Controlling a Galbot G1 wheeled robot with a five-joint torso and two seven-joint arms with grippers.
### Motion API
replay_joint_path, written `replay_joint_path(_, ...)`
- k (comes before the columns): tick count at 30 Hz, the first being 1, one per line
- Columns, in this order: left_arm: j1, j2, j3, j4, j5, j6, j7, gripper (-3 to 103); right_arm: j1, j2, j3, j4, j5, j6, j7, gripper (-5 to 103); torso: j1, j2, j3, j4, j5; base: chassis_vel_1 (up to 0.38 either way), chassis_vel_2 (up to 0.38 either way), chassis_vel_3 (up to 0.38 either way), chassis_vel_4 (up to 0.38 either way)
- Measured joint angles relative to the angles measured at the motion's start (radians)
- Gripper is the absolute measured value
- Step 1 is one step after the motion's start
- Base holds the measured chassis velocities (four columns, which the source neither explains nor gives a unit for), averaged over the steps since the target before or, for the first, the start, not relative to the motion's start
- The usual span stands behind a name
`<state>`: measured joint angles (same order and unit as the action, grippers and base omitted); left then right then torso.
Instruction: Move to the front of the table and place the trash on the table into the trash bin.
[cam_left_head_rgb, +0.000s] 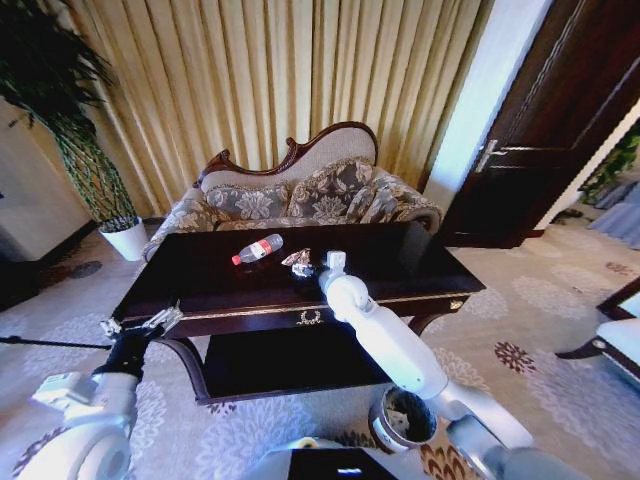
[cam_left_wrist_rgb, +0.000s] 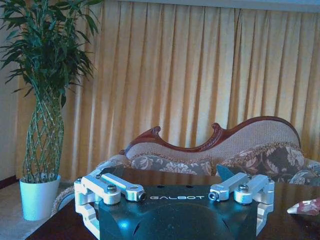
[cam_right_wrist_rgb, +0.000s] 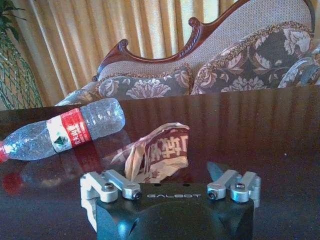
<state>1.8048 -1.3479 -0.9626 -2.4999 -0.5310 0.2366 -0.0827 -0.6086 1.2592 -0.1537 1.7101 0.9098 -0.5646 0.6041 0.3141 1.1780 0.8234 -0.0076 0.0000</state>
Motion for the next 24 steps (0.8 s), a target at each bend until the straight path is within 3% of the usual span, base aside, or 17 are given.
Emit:
replay_joint_path(1,-0.001,0.001,0.000,0.000,0.000,0.000,0.000,100,0.001,-0.001,0.000,0.000,-0.001,0.001,0.000,86,0.000,0.000,0.000,0.0000,0.0000,0.000,0.000,0.000,0.000)
replay_joint_path(3,-0.001,0.001,0.000,0.000,0.000,0.000,0.000,100,0.001,-0.001,0.000,0.000,-0.001,0.002,-0.001,86,0.000,0.000,0.000,0.0000,0.0000,0.000,0.000,0.000,0.000)
replay_joint_path(7,-0.007,0.002,0.001,0.000,0.000,-0.002,0.001,100,-0.005,-0.005,0.002,0.000,-0.005,0.005,-0.005,64,0.000,0.000,0.000,0.0001,0.0000,0.000,0.000,0.000,0.000)
replay_joint_path(9,-0.008,0.002,0.001,0.000,0.000,-0.002,0.001,100,-0.009,-0.006,0.003,0.000,-0.008,0.006,-0.007,64,0.000,0.000,0.000,0.0000,0.0000,0.000,0.000,0.000,0.000)
replay_joint_path(12,-0.009,0.002,0.005,0.000,0.000,-0.002,0.001,100,-0.019,-0.011,0.005,0.005,-0.014,0.009,-0.015,48,0.000,0.000,0.000,0.0000,0.0000,0.000,0.000,0.000,0.000)
replay_joint_path(15,-0.010,0.002,0.005,0.000,0.000,-0.002,0.001,100,-0.022,-0.016,0.006,0.006,-0.015,0.010,-0.017,42,0.000,0.000,0.000,0.0001,0.0000,0.000,0.000,0.000,0.000)
replay_joint_path(24,-0.010,0.005,0.001,0.000,0.000,-0.003,0.002,100,-0.028,-0.055,0.021,0.039,-0.006,0.036,-0.020,5,0.000,0.000,0.000,0.0001,0.0000,0.000,0.000,0.000,0.000)
